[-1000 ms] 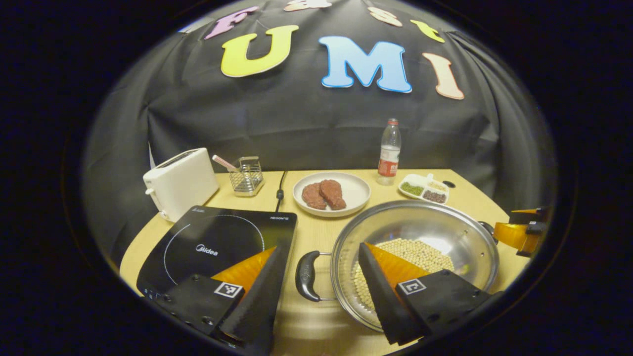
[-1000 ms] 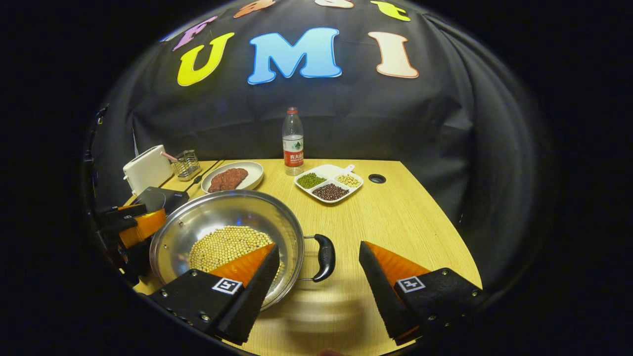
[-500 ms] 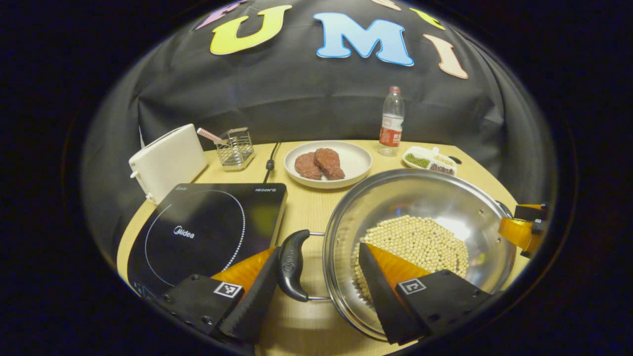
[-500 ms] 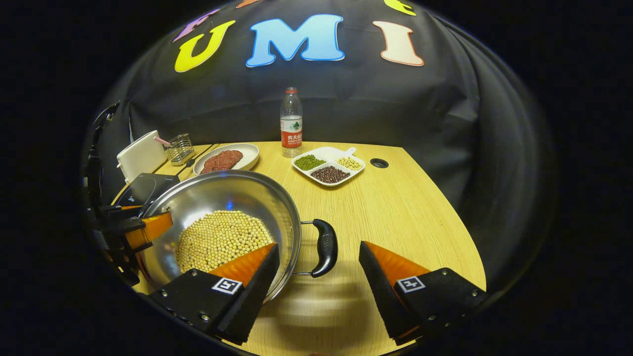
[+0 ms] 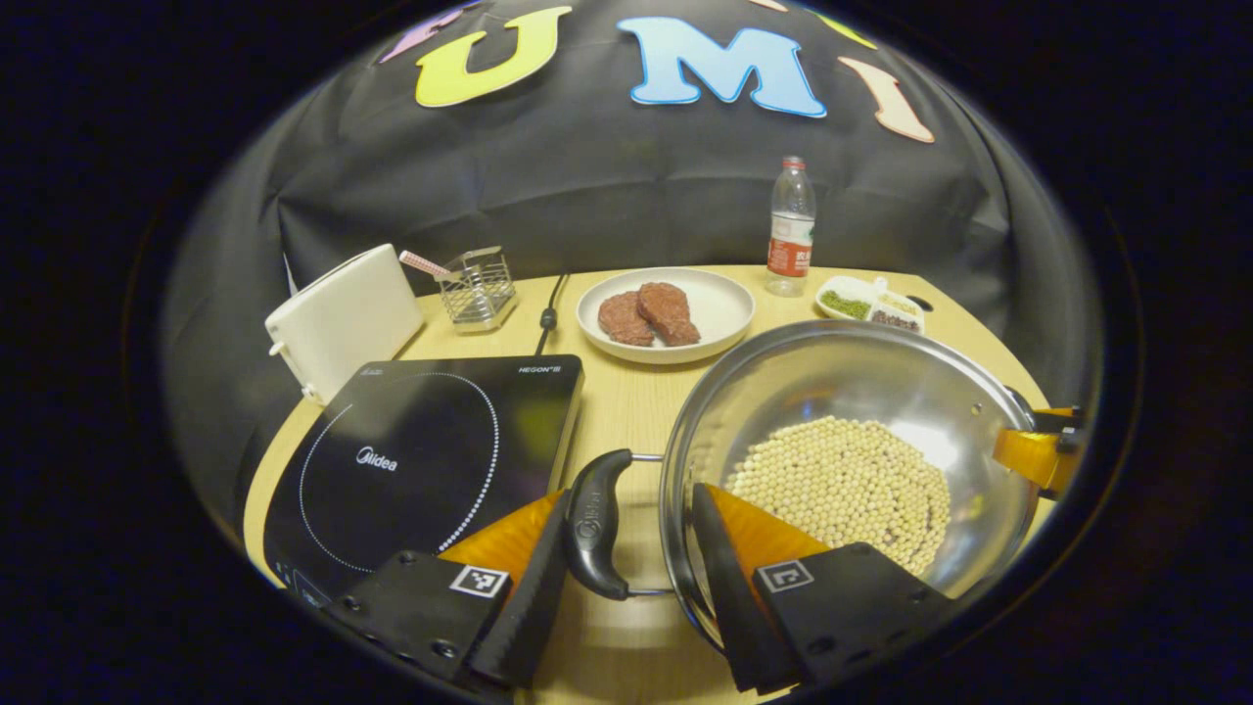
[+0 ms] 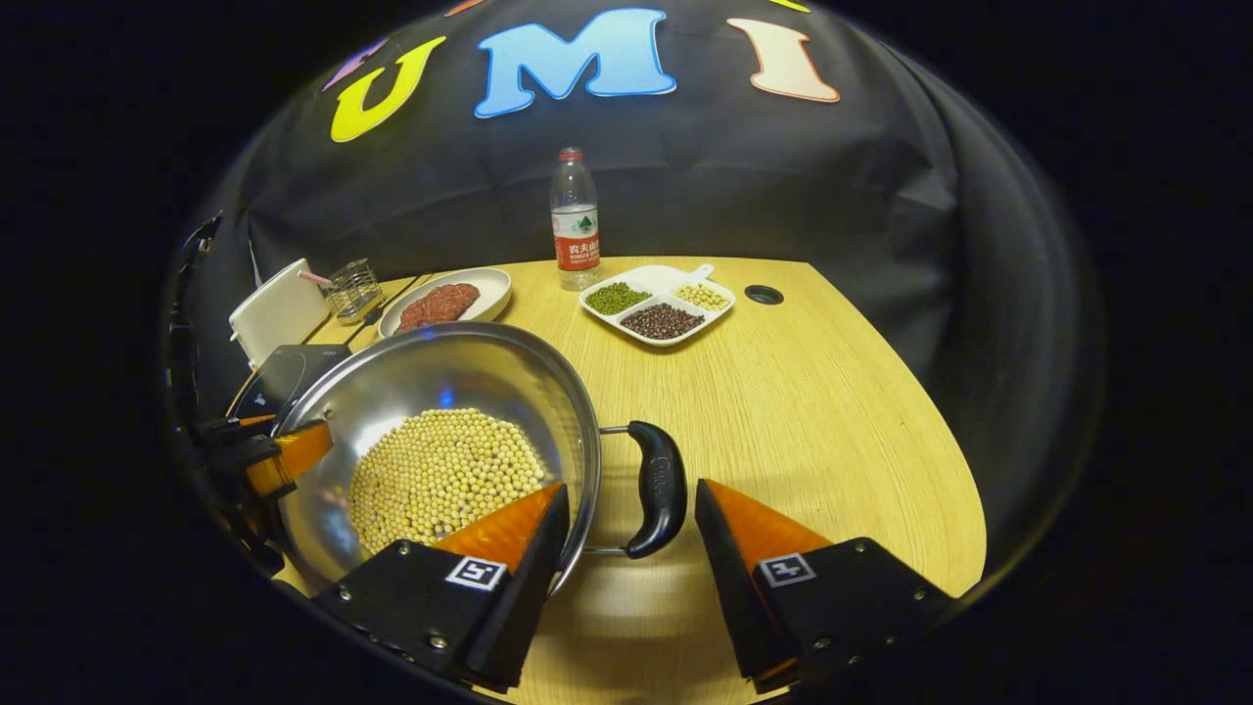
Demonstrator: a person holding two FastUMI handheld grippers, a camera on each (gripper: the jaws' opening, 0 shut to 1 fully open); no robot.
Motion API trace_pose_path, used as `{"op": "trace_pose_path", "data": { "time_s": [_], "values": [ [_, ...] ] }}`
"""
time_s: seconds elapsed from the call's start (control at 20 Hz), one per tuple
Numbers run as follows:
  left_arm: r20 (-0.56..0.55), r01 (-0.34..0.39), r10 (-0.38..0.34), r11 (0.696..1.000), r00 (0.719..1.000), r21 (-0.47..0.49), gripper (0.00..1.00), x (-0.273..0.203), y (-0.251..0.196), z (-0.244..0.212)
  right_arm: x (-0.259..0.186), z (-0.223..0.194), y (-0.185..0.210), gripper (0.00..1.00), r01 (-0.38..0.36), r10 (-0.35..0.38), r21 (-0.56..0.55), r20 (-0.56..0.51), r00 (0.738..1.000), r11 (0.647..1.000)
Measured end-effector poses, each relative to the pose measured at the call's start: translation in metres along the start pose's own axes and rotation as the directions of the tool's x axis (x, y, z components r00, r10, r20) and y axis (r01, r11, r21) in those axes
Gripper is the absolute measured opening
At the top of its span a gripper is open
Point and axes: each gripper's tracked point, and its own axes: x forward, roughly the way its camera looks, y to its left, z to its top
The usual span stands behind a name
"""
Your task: First push the handle of the pot to place it horizontally, then grasp the pot with both hands and set it on the induction cooktop.
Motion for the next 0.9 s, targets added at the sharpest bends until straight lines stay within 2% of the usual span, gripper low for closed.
{"op": "trace_pose_path", "data": {
  "time_s": [0.1, 0.15, 0.2, 0.25, 0.3, 0.35, 0.45, 0.5, 0.55, 0.6, 0.65, 0.7, 0.8, 0.85, 0.9],
  "values": [
    [-0.005, -0.001, 0.001, 1.0, 1.0, -0.002, 0.76, 0.0, -0.001, -0.001, 0.006, -0.003, 0.002, 0.71, -0.001, 0.001, 0.0, -0.018, 1.0, 1.0],
    [-0.007, 0.004, -0.004, 1.0, 1.0, -0.009, 0.74, 0.001, -0.001, -0.003, 0.006, 0.001, 0.001, 0.6, 0.004, -0.004, 0.005, -0.016, 1.0, 1.0],
    [-0.001, 0.01, -0.01, 1.0, 1.0, -0.023, 0.77, 0.001, -0.002, -0.003, 0.005, 0.0, 0.002, 0.65, 0.007, -0.007, 0.0, -0.029, 1.0, 1.0],
    [0.003, 0.013, -0.012, 0.999, 1.0, -0.039, 0.71, 0.002, -0.003, -0.003, 0.006, 0.001, 0.001, 0.6, 0.007, -0.006, 0.008, -0.032, 0.999, 1.0],
    [0.002, 0.013, -0.013, 0.999, 1.0, -0.045, 0.74, 0.001, -0.002, -0.004, 0.006, 0.0, 0.001, 0.6, 0.003, -0.003, 0.009, -0.046, 0.999, 1.0],
    [0.004, 0.01, -0.01, 0.999, 1.0, -0.048, 0.74, 0.0, -0.003, -0.002, 0.01, 0.002, -0.001, 0.53, 0.007, -0.005, 0.027, -0.051, 0.999, 1.0],
    [0.006, 0.005, -0.004, 0.998, 1.0, -0.061, 0.71, 0.001, -0.006, -0.001, 0.009, 0.002, -0.003, 0.52, 0.006, -0.006, 0.005, -0.054, 0.999, 1.0],
    [0.005, 0.006, -0.006, 0.997, 1.0, -0.074, 0.65, 0.0, -0.007, -0.002, 0.009, 0.003, -0.003, 0.52, 0.007, -0.007, 0.003, -0.049, 0.999, 1.0],
    [0.01, 0.005, -0.004, 0.997, 1.0, -0.083, 0.72, -0.002, -0.008, -0.001, 0.008, 0.003, -0.003, 0.45, 0.009, -0.008, 0.021, -0.044, 0.999, 1.0],
    [0.012, 0.003, -0.002, 0.996, 1.0, -0.086, 0.63, -0.001, -0.008, 0.0, 0.008, 0.004, -0.004, 0.45, 0.006, -0.005, 0.017, -0.047, 0.999, 1.0],
    [0.02, 0.005, -0.003, 0.995, 1.0, -0.099, 0.68, -0.002, -0.01, 0.0, 0.009, 0.006, -0.006, 0.45, 0.005, -0.005, 0.009, -0.038, 0.999, 1.0],
    [0.023, 0.008, -0.006, 0.994, 1.0, -0.109, 0.68, -0.004, -0.011, 0.001, 0.008, 0.006, -0.008, 0.45, 0.003, -0.003, -0.001, -0.034, 0.999, 1.0],
    [0.032, -0.001, 0.005, 0.992, 0.999, -0.128, 0.61, -0.008, -0.013, 0.002, 0.008, 0.008, -0.009, 0.45, -0.002, 0.002, -0.02, -0.025, 1.0, 1.0],
    [0.033, -0.005, 0.009, 0.991, 0.999, -0.133, 0.65, -0.009, -0.014, 0.0, 0.008, 0.009, -0.011, 0.45, -0.005, 0.004, -0.031, -0.023, 1.0, 1.0],
    [0.036, -0.007, 0.011, 0.991, 0.999, -0.132, 0.61, -0.01, -0.015, 0.002, 0.008, 0.01, -0.012, 0.45, -0.008, 0.007, -0.035, -0.026, 1.0, 0.999]
  ]
}}
